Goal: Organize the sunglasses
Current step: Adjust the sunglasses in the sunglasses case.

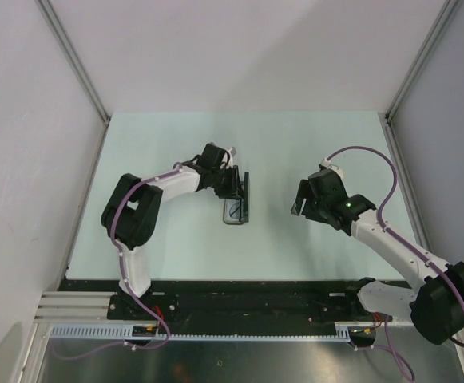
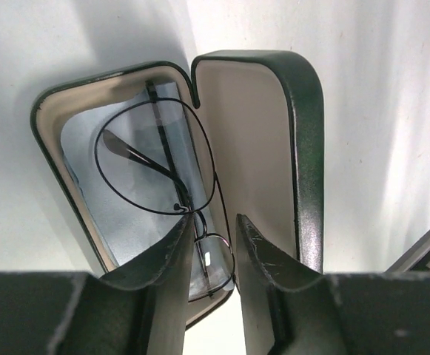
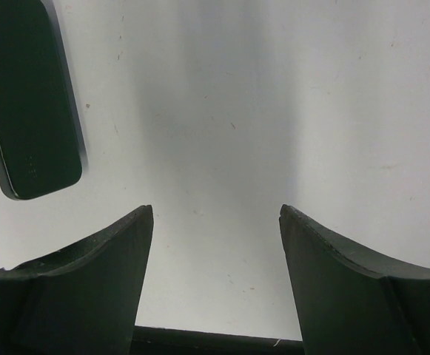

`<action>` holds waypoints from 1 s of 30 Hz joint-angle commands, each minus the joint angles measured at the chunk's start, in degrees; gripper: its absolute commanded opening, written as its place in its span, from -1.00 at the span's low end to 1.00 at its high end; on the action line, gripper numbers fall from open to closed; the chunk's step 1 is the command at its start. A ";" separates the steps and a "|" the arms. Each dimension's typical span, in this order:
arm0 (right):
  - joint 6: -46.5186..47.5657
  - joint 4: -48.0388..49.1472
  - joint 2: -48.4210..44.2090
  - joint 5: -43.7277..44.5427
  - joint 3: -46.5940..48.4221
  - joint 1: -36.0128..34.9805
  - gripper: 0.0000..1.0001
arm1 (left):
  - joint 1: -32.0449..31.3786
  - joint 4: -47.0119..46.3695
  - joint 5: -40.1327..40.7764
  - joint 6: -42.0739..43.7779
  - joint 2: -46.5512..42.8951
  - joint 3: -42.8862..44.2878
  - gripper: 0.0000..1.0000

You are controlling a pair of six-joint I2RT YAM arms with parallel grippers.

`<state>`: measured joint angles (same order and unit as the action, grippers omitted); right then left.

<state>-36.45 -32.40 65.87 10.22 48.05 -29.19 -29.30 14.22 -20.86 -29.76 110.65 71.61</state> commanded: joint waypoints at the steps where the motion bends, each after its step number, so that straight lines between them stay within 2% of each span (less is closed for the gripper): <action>1: -0.82 0.23 -0.30 1.74 2.13 -0.34 0.48 | -0.32 -1.21 -1.81 1.19 0.36 0.37 -0.32; 9: -0.82 0.15 -0.39 1.74 2.22 -0.34 0.48 | -0.41 -1.12 1.96 0.93 -1.40 -1.56 -0.36; 20: -0.91 0.24 -0.56 1.56 2.22 -0.60 0.47 | -0.32 -1.21 4.60 0.05 -2.72 -2.71 -0.52; 23: -0.91 0.32 -0.56 1.65 2.22 -0.60 0.47 | -0.32 -1.12 4.34 -0.39 -3.07 -2.80 -0.50; 30: -0.99 0.59 -0.39 1.65 2.22 -0.78 0.47 | -0.32 -1.12 2.76 -1.00 -3.60 -2.36 -0.31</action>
<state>-36.49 -32.47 65.84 10.26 48.05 -29.58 -29.50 13.23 -17.74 -30.02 110.45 69.32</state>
